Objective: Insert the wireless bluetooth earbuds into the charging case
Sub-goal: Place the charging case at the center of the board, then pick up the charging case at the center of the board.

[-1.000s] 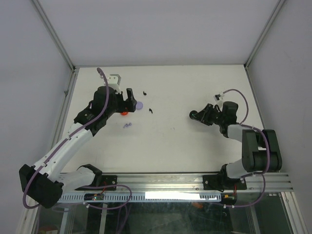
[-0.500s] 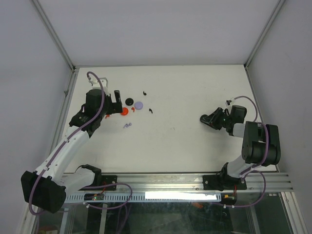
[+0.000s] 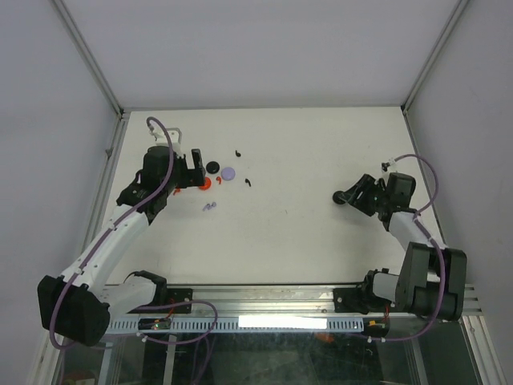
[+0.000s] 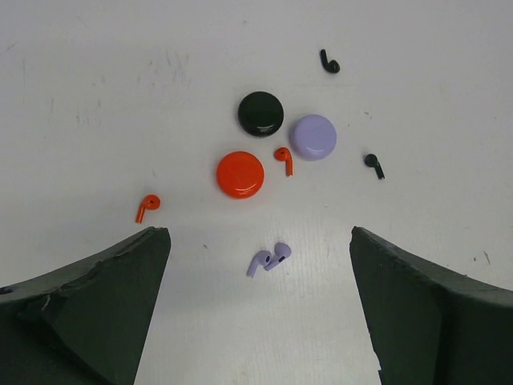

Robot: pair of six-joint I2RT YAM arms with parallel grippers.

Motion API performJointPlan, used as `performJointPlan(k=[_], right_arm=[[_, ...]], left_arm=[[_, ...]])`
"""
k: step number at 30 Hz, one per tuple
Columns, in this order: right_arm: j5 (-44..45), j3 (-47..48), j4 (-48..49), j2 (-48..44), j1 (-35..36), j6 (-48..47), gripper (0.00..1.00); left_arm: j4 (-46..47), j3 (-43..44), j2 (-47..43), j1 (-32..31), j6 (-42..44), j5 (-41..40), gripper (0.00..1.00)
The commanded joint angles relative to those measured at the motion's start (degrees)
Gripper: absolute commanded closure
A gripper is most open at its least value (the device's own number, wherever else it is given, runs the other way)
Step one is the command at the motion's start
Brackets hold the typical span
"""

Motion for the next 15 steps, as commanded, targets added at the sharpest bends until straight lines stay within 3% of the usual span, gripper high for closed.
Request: performJointPlan(k=[1, 6, 15], right_arm=[[2.4, 0.9, -4.3, -8.4, -0.4, -4.3, 0.43], [-0.9, 0.6, -2.9, -14.0, 1.1, -5.5, 0.41], [-3.3, -1.0, 2.7, -16.8, 8.1, -8.6, 0.38]], left_arm=[[-0.3, 3.3, 3.9, 0.6, -0.8, 2.8, 0.01], [-2.1, 7.5, 9.8, 0.6, -1.9, 5.5, 0.01], [-4.1, 18.0, 28.0, -0.4, -4.1, 9.1, 0.04]])
